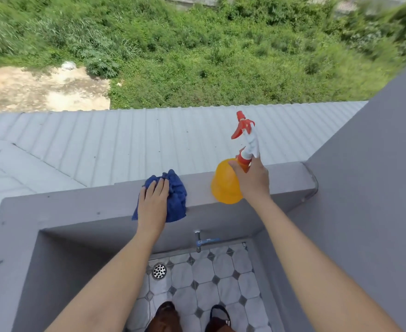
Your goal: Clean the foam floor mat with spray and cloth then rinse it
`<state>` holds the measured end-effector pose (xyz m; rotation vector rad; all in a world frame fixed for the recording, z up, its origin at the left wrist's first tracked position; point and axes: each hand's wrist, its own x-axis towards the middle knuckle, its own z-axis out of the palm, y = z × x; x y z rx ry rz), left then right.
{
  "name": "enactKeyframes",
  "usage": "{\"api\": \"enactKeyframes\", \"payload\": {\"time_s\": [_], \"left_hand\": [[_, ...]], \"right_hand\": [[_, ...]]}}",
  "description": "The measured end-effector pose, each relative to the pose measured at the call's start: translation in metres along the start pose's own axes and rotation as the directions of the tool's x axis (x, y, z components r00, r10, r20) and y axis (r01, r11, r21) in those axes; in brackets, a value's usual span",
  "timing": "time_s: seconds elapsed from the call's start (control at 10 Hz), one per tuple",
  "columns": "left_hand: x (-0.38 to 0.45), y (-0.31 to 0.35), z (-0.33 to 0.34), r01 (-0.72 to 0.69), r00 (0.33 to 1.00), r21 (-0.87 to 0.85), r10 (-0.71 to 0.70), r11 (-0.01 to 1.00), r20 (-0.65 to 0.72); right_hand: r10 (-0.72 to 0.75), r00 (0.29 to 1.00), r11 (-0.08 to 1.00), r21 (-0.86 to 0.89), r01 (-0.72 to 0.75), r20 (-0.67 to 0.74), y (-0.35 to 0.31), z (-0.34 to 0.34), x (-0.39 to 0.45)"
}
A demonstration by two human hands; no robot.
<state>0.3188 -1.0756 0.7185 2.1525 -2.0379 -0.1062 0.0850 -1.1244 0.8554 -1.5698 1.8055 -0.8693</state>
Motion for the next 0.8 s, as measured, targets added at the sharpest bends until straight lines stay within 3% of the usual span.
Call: {"api": "enactKeyframes", "payload": {"time_s": [0.3, 0.4, 0.5, 0.6, 0.8], "left_hand": [[0.064, 0.003, 0.028, 0.072, 0.988, 0.053, -0.078, 0.996, 0.131], [0.038, 0.003, 0.031, -0.065, 0.995, 0.007, 0.064, 0.998, 0.07], [0.025, 0.003, 0.037, -0.114, 0.988, 0.086, 0.104, 0.99, 0.11], [0.026, 0.011, 0.038, -0.04, 0.983, 0.11, 0.019, 0.993, 0.181], [0.026, 0.013, 0.016, -0.016, 0.977, 0.07, 0.001, 0.997, 0.211]], "right_hand": [[0.025, 0.997, 1.0, 0.006, -0.025, -0.072, 0.039, 0.019, 0.023], [0.021, 0.995, 1.0, -0.002, -0.021, -0.098, 0.043, 0.022, 0.023], [0.012, 0.995, 1.0, -0.015, -0.014, -0.099, 0.046, 0.023, 0.023], [0.006, 0.995, 1.0, -0.007, -0.006, -0.103, 0.041, 0.021, 0.018], [-0.1, 0.991, 0.99, 0.094, 0.108, -0.091, 0.033, -0.003, 0.001]]}}
